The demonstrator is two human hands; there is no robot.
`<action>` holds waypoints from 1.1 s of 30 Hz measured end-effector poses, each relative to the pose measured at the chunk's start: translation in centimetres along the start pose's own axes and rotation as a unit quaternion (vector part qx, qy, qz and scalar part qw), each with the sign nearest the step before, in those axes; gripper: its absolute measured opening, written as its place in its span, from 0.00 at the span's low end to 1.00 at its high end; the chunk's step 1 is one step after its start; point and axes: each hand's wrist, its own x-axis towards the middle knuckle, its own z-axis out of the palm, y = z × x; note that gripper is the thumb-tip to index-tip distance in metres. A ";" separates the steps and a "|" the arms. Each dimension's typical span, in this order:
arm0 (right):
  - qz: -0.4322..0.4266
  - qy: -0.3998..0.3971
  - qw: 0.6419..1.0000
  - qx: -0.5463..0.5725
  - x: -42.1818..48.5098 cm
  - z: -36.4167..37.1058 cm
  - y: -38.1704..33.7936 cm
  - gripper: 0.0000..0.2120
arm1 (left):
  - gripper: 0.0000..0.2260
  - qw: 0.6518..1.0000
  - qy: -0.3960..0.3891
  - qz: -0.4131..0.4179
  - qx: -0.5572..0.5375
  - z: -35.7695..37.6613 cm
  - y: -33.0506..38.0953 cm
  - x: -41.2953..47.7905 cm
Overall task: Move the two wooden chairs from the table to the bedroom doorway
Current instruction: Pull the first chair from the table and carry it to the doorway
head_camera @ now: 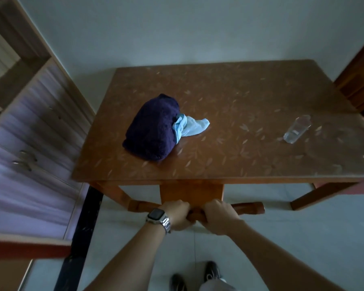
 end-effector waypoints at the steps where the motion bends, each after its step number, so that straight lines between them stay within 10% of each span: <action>1: 0.002 0.005 1.000 -0.004 0.3 -0.4 0.0 0.11 | 0.14 1.000 0.010 -0.001 0.006 -0.4 0.0 0.1; 33: -0.029 0.191 0.968 -0.159 1.0 -9.4 -1.7 0.11 | 0.20 0.987 0.122 0.041 0.099 -9.9 1.3 -2.8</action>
